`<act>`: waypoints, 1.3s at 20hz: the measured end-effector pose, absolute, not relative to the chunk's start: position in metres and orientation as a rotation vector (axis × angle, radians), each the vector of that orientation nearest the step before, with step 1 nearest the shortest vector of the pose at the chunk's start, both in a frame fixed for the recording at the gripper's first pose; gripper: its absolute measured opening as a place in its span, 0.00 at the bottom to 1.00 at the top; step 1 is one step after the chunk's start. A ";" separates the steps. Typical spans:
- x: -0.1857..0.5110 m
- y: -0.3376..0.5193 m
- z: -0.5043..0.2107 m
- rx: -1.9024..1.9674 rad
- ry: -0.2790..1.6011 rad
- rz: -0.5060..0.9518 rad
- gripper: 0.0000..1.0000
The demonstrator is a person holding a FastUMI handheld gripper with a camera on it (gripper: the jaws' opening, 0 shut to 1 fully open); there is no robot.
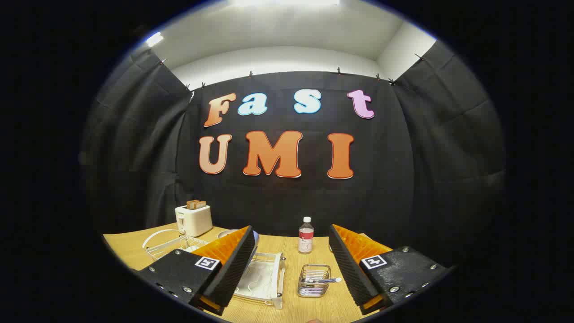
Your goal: Take the plate from the dish rack, then take the spoon from the basket and place it into the plate.
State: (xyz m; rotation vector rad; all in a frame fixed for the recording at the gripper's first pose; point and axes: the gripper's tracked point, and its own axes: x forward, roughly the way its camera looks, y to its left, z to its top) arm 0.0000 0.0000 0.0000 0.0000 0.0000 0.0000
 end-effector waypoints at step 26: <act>0.043 0.033 -0.011 0.098 0.185 0.167 0.99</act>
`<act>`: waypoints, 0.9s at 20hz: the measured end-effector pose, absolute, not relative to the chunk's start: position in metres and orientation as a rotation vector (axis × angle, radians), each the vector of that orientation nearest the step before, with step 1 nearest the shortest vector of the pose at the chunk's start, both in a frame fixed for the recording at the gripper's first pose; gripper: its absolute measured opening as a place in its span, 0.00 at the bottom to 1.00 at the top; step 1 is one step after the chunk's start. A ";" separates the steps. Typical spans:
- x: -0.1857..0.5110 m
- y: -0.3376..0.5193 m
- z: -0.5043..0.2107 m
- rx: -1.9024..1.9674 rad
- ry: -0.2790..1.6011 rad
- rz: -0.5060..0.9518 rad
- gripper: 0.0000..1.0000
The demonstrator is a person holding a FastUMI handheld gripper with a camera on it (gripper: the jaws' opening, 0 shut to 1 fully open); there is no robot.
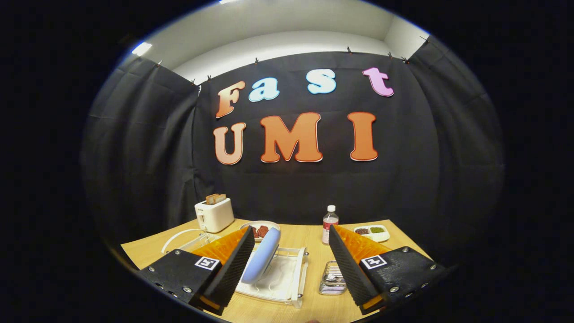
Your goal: Take the plate from the dish rack, then take the spoon from the basket and place it into the plate.
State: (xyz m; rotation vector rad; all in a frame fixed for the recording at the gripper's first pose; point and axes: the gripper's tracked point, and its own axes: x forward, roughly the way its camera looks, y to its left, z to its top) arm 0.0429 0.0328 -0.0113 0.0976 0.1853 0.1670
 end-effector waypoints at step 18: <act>0.135 0.084 -0.084 0.096 0.641 0.242 0.96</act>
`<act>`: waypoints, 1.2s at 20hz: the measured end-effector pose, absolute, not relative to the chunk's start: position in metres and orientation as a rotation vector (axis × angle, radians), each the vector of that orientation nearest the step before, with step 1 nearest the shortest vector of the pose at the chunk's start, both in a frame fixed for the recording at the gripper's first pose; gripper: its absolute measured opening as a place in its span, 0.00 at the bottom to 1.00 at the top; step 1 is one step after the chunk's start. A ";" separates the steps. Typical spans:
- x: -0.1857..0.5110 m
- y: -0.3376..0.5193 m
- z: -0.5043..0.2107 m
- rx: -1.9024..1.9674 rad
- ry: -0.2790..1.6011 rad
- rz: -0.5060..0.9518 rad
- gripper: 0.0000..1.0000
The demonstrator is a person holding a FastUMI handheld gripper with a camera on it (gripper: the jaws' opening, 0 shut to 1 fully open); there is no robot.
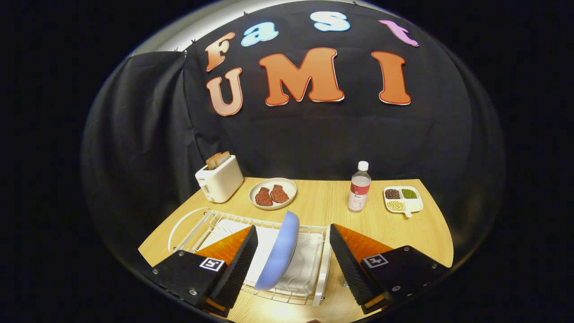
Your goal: Take the plate from the dish rack, then take the spoon from the basket and place it into the plate.
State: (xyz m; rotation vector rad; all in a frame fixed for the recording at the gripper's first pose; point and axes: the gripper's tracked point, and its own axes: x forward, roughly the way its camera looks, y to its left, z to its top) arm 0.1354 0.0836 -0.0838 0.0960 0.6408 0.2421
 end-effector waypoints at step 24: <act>0.157 0.097 -0.189 0.083 1.075 0.018 0.31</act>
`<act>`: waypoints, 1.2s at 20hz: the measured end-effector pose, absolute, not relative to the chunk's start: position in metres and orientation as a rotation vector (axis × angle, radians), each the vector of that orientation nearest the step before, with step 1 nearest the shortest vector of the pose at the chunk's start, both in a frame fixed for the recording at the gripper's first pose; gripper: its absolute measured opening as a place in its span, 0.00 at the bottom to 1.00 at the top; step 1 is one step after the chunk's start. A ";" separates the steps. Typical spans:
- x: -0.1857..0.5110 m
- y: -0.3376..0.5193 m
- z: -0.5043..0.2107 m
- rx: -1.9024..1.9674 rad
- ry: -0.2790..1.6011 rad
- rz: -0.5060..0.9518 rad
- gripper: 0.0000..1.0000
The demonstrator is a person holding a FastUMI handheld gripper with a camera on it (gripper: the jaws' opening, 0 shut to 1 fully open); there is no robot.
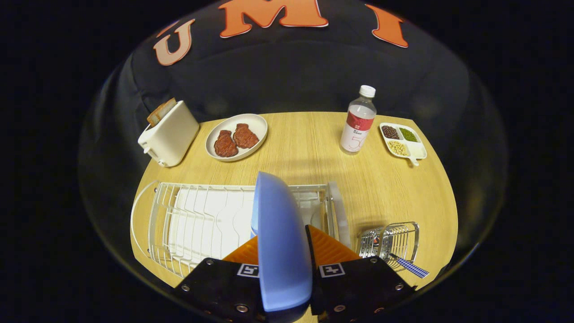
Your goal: Take the plate from the dish rack, then take the spoon from the basket and place it into the plate.
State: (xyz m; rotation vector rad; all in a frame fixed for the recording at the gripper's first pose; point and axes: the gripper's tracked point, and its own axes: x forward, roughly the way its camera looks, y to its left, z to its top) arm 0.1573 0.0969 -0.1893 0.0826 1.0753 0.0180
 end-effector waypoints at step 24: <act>0.056 0.080 -0.100 0.097 0.808 0.101 0.32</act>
